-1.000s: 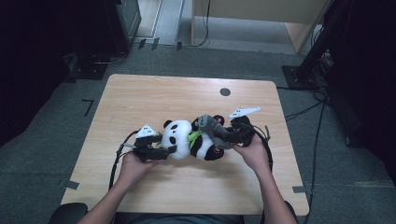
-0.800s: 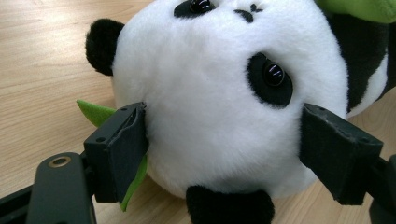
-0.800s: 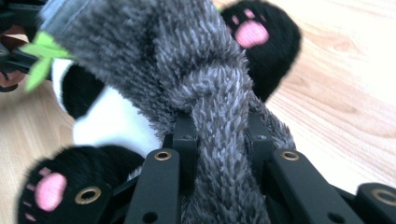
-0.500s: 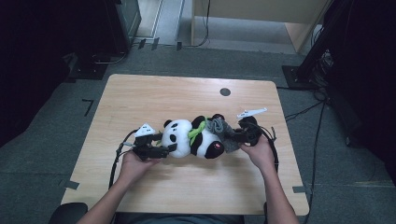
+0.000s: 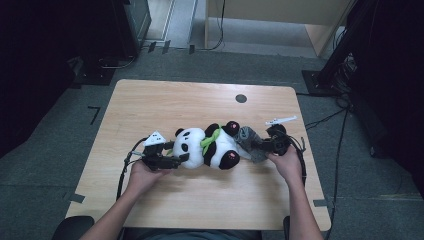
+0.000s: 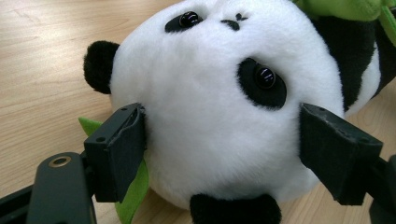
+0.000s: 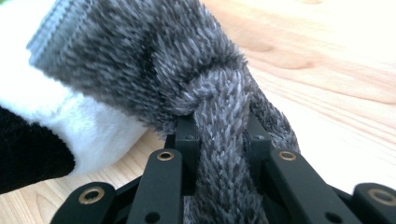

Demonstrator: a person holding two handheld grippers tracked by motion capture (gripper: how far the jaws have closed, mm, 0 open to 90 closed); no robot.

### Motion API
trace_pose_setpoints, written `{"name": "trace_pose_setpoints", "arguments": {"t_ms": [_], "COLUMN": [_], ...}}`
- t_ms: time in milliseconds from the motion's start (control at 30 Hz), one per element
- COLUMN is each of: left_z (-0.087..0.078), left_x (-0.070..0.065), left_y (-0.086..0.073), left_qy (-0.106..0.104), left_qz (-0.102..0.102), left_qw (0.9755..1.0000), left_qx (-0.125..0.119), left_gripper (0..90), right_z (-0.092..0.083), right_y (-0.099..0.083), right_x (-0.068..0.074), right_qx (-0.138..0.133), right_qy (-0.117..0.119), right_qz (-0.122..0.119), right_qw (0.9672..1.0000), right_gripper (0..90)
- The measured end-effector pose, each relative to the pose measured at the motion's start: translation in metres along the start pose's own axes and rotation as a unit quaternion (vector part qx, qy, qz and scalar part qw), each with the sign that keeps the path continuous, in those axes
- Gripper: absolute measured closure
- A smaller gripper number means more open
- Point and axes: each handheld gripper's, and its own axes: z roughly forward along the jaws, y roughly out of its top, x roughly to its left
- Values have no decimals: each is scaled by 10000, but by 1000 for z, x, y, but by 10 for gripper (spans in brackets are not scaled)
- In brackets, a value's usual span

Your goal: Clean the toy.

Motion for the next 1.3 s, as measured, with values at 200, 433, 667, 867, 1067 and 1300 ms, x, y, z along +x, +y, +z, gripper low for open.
{"name": "trace_pose_setpoints", "arguments": {"t_ms": [200,433,667,867,1067,1300], "left_z": [-1,-1,-2,-2,-2,0], "left_x": [-1,-3,-4,-5,-7,-10], "left_y": [0,0,-1,-3,-6,-9], "left_qy": [31,83,99,120,165,288], "left_qz": [55,185,199,211,194,324], "left_qw": [10000,9998,9997,9996,9994,9986], "left_qx": [-10,-52,-69,-120,-235,-313], "left_gripper": [192,195,195,195,198,213], "right_z": [-28,-53,-57,-39,0,51], "right_y": [8,29,49,65,74,67], "right_x": [11,54,107,148,189,196], "right_qx": [-428,-881,-1192,-907,-207,429], "right_qy": [-7,117,477,684,817,763], "right_qz": [-383,-904,-1241,-1508,-1803,-1770], "right_qw": [9984,9919,9839,9820,9800,9803], "right_gripper": [745,746,746,745,749,750]}}
